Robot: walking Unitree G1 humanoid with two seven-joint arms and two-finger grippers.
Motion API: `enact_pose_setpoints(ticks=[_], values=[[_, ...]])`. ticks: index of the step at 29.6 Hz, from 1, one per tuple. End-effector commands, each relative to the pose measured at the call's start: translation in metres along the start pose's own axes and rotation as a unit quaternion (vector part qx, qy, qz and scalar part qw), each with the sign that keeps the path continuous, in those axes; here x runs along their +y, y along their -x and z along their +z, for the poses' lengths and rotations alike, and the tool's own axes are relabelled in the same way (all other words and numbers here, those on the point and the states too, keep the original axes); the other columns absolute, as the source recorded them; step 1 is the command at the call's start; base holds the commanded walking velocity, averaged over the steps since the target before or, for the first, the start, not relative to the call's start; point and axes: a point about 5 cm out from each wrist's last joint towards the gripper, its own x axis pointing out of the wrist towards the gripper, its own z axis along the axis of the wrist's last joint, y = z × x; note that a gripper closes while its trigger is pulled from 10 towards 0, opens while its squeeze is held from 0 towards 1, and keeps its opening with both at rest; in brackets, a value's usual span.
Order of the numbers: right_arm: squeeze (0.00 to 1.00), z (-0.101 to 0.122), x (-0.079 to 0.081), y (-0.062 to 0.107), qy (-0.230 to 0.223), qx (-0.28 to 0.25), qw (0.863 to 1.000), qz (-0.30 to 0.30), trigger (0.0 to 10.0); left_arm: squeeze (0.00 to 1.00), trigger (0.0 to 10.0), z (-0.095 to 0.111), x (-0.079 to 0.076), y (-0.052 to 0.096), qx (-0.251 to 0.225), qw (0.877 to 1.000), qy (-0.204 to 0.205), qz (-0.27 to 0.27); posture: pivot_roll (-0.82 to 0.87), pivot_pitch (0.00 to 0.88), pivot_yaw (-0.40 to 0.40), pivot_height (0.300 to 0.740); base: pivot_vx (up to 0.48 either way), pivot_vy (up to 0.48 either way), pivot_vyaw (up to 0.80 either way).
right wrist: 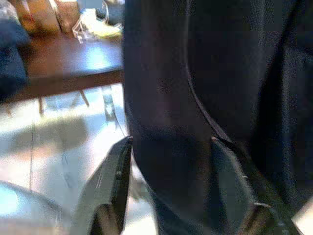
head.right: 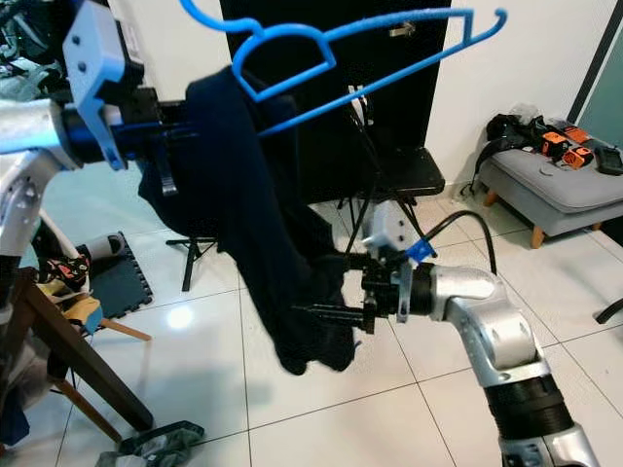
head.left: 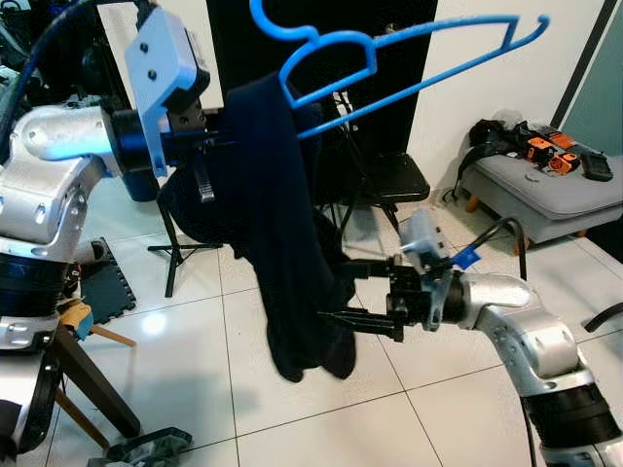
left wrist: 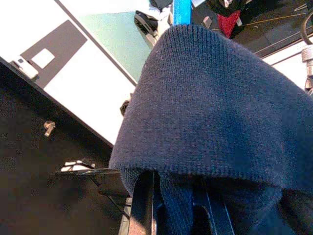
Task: Hang hanger
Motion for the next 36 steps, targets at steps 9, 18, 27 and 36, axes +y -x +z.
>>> enact_pose_setpoints(ticks=[9, 18, 27, 36], values=[[0.0, -0.022, -0.003, -0.002, 0.05, 0.099, 0.994, -0.025, 0.0, 0.0, 10.0, 0.032, 0.012, -0.007, -0.062, 0.998, -0.028, 0.015, -0.09, 0.0, 0.035, 0.74, 0.0, 0.0, 0.0], [0.0, -0.012, -0.008, -0.005, 0.058, 0.059, 0.995, -0.048, 0.0, 0.0, 10.0, 0.032, 0.012, -0.002, -0.053, 0.998, -0.029, 0.019, -0.09, 0.0, 0.035, 0.74, 0.0, 0.0, 0.0], [0.0, 0.045, -0.019, 0.015, 0.019, -0.145, 0.987, -0.06, 0.0, 0.0, 10.0, 0.016, 0.015, 0.002, -0.01, 0.998, -0.042, 0.045, -0.09, 0.0, 0.039, 0.74, 0.0, 0.0, 0.0], [0.0, 0.059, -0.029, 0.04, 0.03, -0.172, 0.981, -0.09, 0.0, 0.0, 10.0, 0.013, 0.026, 0.006, -0.001, 0.995, -0.045, 0.087, -0.1, 0.0, 0.042, 0.74, 0.0, 0.0, 0.0]])
